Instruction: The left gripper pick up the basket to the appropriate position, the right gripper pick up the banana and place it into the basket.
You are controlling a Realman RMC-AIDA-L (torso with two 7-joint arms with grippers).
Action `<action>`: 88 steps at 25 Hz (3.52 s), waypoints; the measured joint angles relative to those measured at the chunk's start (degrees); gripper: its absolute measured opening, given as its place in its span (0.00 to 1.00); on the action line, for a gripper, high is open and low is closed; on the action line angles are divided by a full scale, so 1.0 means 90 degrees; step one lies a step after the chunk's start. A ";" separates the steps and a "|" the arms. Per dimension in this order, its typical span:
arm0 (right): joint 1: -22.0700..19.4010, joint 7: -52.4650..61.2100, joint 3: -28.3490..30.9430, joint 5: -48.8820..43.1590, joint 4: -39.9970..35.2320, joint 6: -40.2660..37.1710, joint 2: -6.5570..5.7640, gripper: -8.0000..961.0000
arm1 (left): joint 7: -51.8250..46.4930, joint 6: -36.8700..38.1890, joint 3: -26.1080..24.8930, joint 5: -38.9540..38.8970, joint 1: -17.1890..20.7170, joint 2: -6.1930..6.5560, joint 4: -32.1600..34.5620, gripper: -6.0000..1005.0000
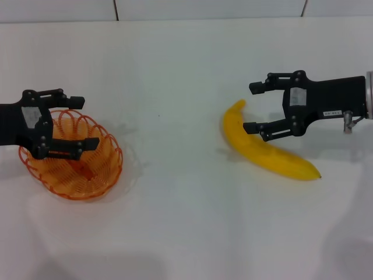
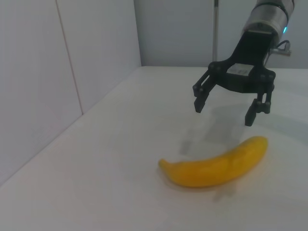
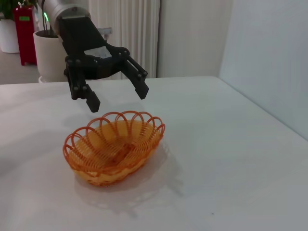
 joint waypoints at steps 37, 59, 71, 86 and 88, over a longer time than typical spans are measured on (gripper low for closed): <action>0.0071 0.0055 0.0000 0.0002 0.0069 0.0047 0.0015 0.92 | -0.3741 -0.0969 -0.1551 0.2779 -0.0903 0.0423 -0.0049 0.90; 0.0090 0.0055 0.0000 -0.0008 0.0119 0.0047 0.0024 0.92 | -0.3721 -0.1567 -0.1474 0.4099 -0.1549 -0.0037 -0.0720 0.90; 0.0098 0.0055 0.0000 -0.0008 0.0148 0.0047 0.0020 0.92 | -0.3720 -0.1735 -0.1474 0.4229 -0.1603 -0.0042 -0.0899 0.84; 0.0098 0.0055 0.0000 -0.0028 0.0157 0.0048 0.0014 0.92 | -0.3781 -0.1716 -0.1474 0.4236 -0.1655 -0.0041 -0.0965 0.46; 0.0101 0.0057 0.0000 -0.0028 0.0157 0.0047 0.0014 0.92 | -0.3782 -0.1718 -0.1474 0.4266 -0.1685 -0.0037 -0.1039 0.42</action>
